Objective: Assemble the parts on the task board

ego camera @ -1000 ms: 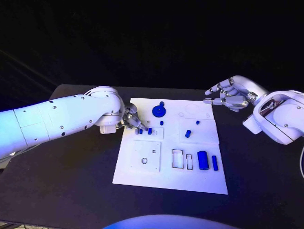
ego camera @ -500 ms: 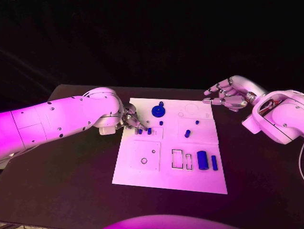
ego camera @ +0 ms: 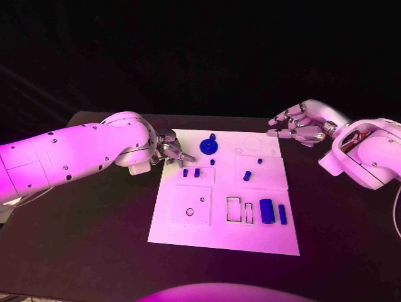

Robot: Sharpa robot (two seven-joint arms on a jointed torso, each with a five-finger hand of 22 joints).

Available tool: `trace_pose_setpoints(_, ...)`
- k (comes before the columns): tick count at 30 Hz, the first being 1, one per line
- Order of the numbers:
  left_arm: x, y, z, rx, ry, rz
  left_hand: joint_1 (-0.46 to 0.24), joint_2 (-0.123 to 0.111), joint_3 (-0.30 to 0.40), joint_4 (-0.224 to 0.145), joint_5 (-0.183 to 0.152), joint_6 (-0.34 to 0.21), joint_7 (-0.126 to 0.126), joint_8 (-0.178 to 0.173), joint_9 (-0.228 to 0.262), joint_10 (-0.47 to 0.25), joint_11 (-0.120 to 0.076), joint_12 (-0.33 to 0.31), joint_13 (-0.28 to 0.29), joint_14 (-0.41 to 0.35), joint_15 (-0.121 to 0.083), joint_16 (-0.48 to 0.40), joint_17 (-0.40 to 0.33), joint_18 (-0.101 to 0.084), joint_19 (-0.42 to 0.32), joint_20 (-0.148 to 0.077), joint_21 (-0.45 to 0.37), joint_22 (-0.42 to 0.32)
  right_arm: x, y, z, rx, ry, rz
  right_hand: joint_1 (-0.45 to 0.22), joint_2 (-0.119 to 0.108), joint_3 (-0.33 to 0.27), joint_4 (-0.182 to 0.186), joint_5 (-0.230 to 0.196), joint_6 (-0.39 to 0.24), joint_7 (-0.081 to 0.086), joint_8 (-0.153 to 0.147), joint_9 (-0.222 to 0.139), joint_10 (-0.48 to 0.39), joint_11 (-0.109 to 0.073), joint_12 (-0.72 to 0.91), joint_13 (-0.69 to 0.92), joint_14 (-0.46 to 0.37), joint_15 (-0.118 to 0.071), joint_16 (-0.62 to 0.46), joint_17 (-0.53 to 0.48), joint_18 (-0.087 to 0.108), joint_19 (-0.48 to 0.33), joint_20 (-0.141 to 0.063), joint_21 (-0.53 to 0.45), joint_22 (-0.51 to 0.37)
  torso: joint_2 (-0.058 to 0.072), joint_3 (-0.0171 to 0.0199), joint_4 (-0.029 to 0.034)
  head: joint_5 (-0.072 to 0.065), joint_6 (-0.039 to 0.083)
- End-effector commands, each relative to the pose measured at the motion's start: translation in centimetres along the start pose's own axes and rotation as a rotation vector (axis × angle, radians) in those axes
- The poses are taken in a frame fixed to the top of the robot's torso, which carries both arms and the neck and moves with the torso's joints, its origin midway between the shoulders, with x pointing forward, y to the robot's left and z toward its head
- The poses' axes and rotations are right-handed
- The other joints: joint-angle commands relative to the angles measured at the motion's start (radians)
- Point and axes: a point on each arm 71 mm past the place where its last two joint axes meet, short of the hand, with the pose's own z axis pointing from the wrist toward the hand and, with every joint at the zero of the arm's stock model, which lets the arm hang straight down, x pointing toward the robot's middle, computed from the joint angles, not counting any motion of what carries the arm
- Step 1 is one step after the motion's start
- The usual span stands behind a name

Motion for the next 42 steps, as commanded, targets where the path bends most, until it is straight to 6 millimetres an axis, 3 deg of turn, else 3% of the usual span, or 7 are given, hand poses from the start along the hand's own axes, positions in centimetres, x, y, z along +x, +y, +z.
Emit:
trace_pose_setpoints(1,-0.8,-0.7,-0.2,0.105,-0.077,-0.103,-0.005,-0.007,-0.046,0.035,0.002,-0.019,0.004,-0.008,-0.004,-0.032,0.004,-0.049,-0.052,0.103,0.002,0.002,0.263,0.020,-0.021,0.001,-0.040,-0.014,0.1,0.0,0.0,-0.005,0.009,-0.001,0.001,-0.002,-0.008,0.002,0.009,0.001,-0.004,0.004,-0.002,-0.003,-0.006,0.002,-0.001,0.054,-0.009,-0.007,0.019,0.013,0.000,-0.008,-0.004,0.000,0.000,0.0010,-0.0014,0.001,0.001)
trace_pose_setpoints(5,-1.3,-0.5,-0.2,0.113,-0.115,-0.129,-0.040,-0.001,-0.122,0.051,0.003,-0.066,0.021,-0.017,-0.010,-0.112,0.021,-0.148,-0.155,0.073,0.012,-0.081,0.174,0.052,-0.086,0.010,-0.184,-0.163,0.1,0.0,0.0,-0.004,0.010,0.000,0.000,-0.003,-0.010,0.004,0.013,0.000,-0.004,0.004,-0.002,-0.003,-0.006,0.001,-0.002,0.054,-0.009,-0.007,0.019,0.013,0.000,-0.008,-0.005,-0.002,0.000,0.0014,-0.0011,0.000,0.003)
trace_pose_setpoints(10,-1.8,-1.2,0.0,0.186,-0.198,-0.104,0.172,-0.016,-0.123,-0.019,0.017,-0.177,0.070,-0.040,-0.028,-0.243,0.071,-0.214,-0.198,-0.057,0.052,-0.371,-0.092,0.127,-0.299,0.041,-0.618,-0.584,0.1,-0.1,0.0,-0.002,0.009,0.000,0.000,-0.002,-0.010,0.004,0.016,0.000,-0.004,0.004,-0.002,-0.003,-0.006,0.002,-0.001,0.054,-0.009,-0.007,0.019,0.013,0.000,-0.008,-0.005,-0.001,0.000,0.0023,0.0009,-0.003,0.005)
trace_pose_setpoints(14,-1.9,-3.2,0.0,0.398,-0.349,-0.029,0.422,0.014,-0.026,-0.132,0.008,-0.217,0.107,-0.058,-0.054,-0.343,0.100,-0.299,-0.266,-0.249,0.085,-0.691,-0.355,0.128,-0.367,0.069,-0.724,-0.647,0.1,0.0,0.0,-0.003,0.008,0.000,0.001,-0.002,-0.010,0.005,0.017,0.000,-0.004,0.004,-0.002,-0.003,-0.006,0.002,-0.001,0.054,-0.009,-0.007,0.019,0.013,0.000,-0.008,-0.005,-0.001,0.001,0.0001,-0.0007,-0.007,0.009)
trace_pose_setpoints(17,-1.2,-4.5,-0.1,0.519,-0.431,0.064,0.495,-0.026,0.042,-0.168,-0.022,-0.184,0.113,-0.131,-0.127,-0.318,0.102,-0.379,-0.367,-0.274,0.087,-0.814,-0.467,0.132,-0.345,0.083,-0.772,-0.685,0.2,0.0,0.0,-0.004,0.008,0.000,0.001,-0.002,-0.011,0.005,0.019,0.000,-0.004,0.004,-0.002,-0.003,-0.006,0.002,-0.001,0.054,-0.009,-0.007,0.020,0.013,0.000,-0.008,-0.005,-0.001,0.001,-0.0015,-0.0006,-0.012,0.013)
trace_pose_setpoints(32,2.2,-6.8,2.2,0.542,-0.391,0.390,0.489,-0.083,0.008,-0.170,-0.037,-0.097,0.085,-0.338,-0.278,-0.328,0.117,-0.617,-0.624,-0.195,0.087,-0.859,-0.541,0.137,-0.261,0.080,-0.835,-0.737,0.3,0.1,0.1,-0.009,0.010,0.001,0.012,-0.002,-0.010,0.000,0.024,0.000,-0.005,0.005,-0.002,-0.003,-0.007,0.003,-0.001,0.054,-0.010,-0.006,0.021,0.013,0.001,-0.008,-0.005,-0.001,0.001,0.0014,-0.0018,-0.017,0.020)
trace_pose_setpoints(42,3.1,-7.3,3.2,0.503,-0.317,0.453,0.485,-0.076,-0.038,-0.148,-0.035,-0.007,0.082,-0.410,-0.317,-0.245,0.106,-0.665,-0.695,-0.041,0.077,-0.473,-0.243,0.120,-0.135,0.067,-0.715,-0.634,0.4,0.1,0.1,-0.012,0.012,0.002,0.014,-0.002,-0.010,-0.001,0.024,0.000,-0.005,0.005,-0.002,-0.003,-0.007,0.002,-0.002,0.054,-0.010,-0.007,0.020,0.013,0.001,-0.008,-0.006,-0.002,0.001,0.0017,-0.0016,-0.022,0.018)
